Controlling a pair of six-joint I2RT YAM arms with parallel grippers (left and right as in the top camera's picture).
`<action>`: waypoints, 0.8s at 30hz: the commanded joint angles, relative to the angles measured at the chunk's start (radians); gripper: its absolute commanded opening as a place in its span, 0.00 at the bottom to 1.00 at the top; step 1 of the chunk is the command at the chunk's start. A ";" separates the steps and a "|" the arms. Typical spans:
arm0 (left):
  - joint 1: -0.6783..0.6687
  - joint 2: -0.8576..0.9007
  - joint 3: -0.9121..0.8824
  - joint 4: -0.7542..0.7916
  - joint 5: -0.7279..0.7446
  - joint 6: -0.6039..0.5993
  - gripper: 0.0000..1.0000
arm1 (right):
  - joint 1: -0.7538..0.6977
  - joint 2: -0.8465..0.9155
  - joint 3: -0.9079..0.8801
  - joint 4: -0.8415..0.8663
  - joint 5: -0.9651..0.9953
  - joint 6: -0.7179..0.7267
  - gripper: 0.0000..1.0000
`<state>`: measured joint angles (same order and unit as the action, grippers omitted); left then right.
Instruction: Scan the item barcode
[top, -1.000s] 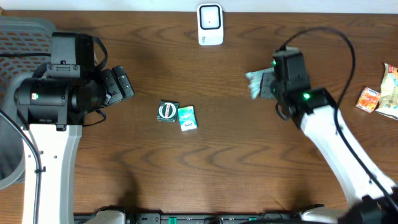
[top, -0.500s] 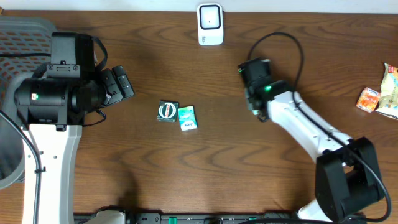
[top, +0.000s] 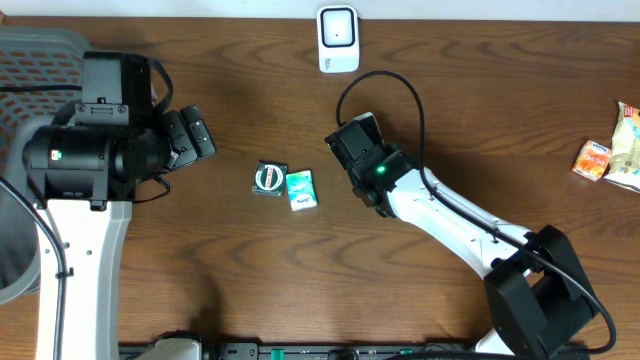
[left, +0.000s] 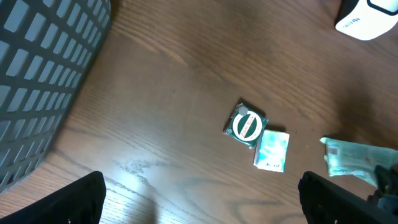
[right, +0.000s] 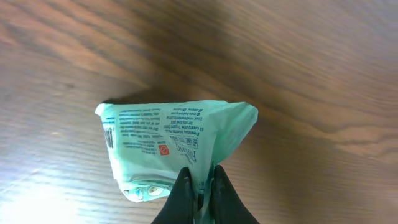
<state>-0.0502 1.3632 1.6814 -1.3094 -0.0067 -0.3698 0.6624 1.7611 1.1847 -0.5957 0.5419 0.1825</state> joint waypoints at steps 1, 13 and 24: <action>0.003 -0.005 0.002 -0.004 -0.013 -0.012 0.98 | -0.003 0.018 0.009 -0.011 0.183 0.009 0.01; 0.003 -0.005 0.002 -0.004 -0.013 -0.012 0.98 | -0.012 0.048 -0.013 -0.048 0.371 -0.106 0.01; 0.003 -0.005 0.002 -0.004 -0.013 -0.012 0.98 | 0.009 0.165 -0.016 -0.098 0.426 -0.094 0.11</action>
<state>-0.0502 1.3632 1.6814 -1.3094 -0.0067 -0.3698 0.6346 1.9221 1.1763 -0.6899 0.9539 0.0692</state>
